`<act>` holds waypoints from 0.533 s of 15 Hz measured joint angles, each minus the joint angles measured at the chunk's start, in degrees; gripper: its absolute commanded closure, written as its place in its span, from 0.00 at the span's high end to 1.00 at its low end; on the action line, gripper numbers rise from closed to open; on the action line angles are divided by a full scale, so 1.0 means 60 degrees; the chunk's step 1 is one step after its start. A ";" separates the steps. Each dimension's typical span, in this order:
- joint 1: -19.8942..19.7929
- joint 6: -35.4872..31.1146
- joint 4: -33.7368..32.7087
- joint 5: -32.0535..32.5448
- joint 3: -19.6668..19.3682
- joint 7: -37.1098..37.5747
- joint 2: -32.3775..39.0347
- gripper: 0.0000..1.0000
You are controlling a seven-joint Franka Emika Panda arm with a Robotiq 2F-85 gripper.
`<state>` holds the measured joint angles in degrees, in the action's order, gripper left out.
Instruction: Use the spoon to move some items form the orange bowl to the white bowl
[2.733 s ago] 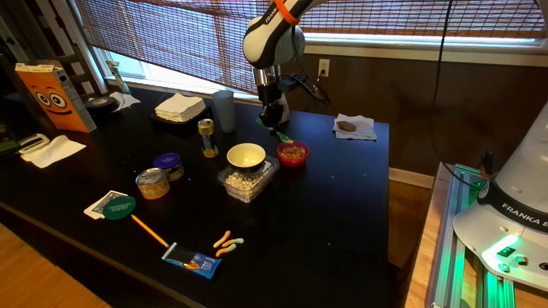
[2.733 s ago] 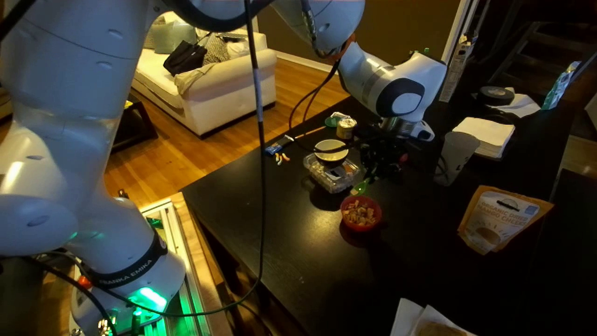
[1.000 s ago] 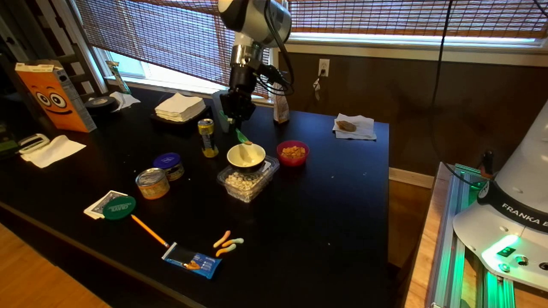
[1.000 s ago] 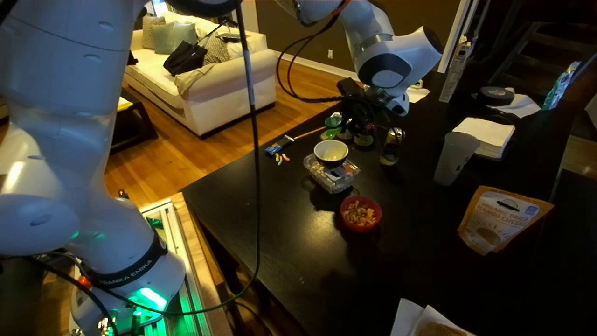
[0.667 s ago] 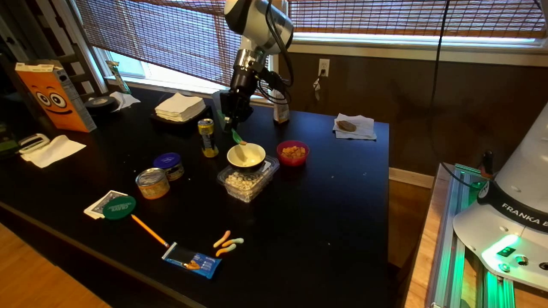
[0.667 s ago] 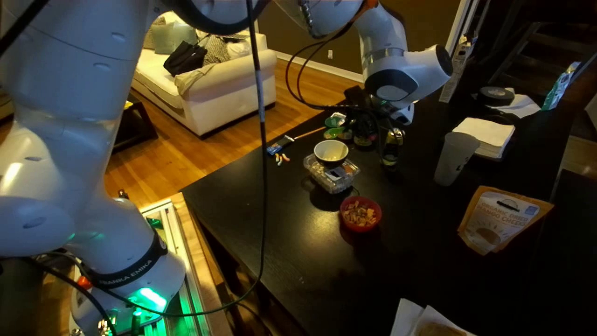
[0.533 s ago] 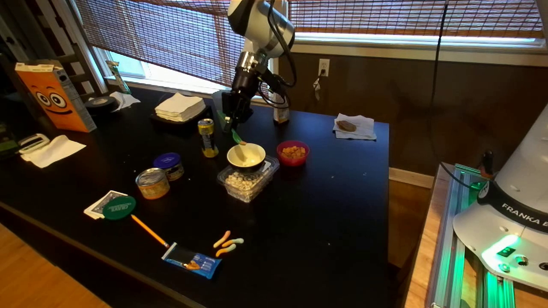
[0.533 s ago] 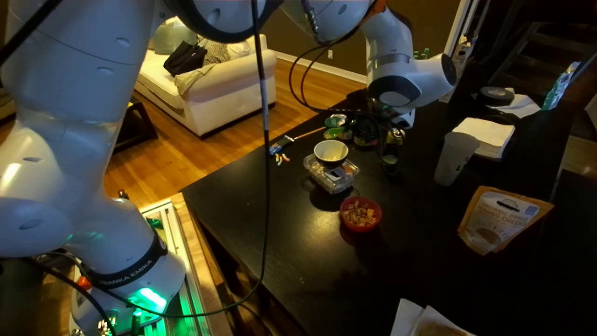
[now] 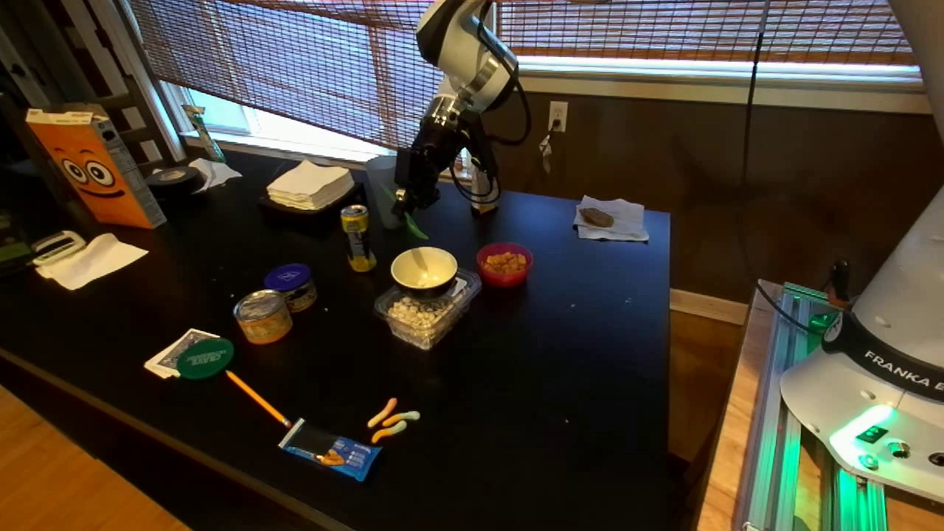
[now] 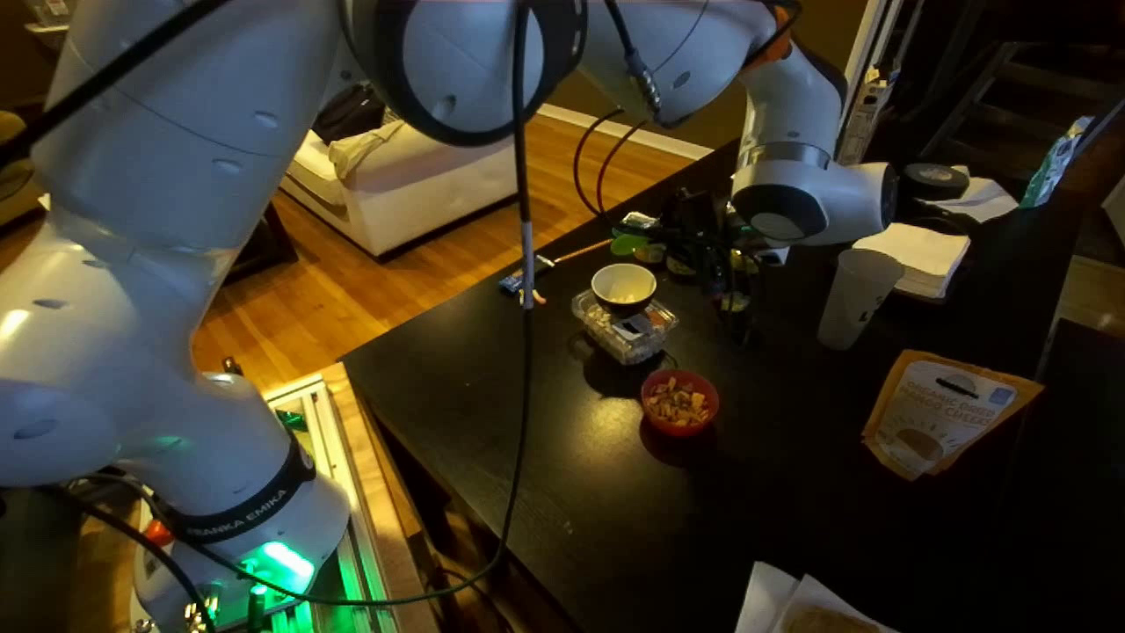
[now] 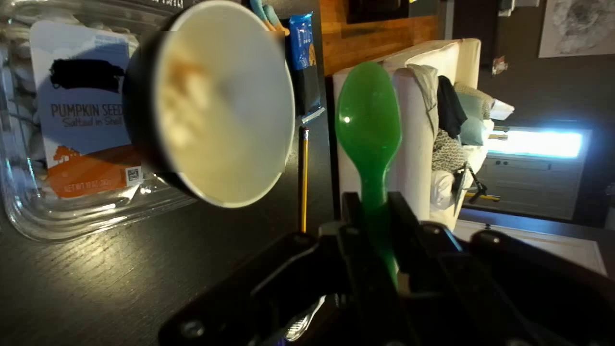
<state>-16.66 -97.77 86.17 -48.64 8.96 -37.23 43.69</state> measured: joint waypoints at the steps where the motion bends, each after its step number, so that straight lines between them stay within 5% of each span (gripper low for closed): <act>1: -0.0014 0.0194 -0.0143 -0.0085 -0.0045 -0.0022 0.0113 0.05; 4: 0.0097 0.0127 -0.0361 -0.0082 -0.0269 -0.0026 0.0245 0.05; 8: 0.0657 -0.1259 -0.0383 0.0381 -0.0963 0.0129 -0.0100 0.05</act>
<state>-12.72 -105.33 83.87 -46.35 3.18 -36.45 43.09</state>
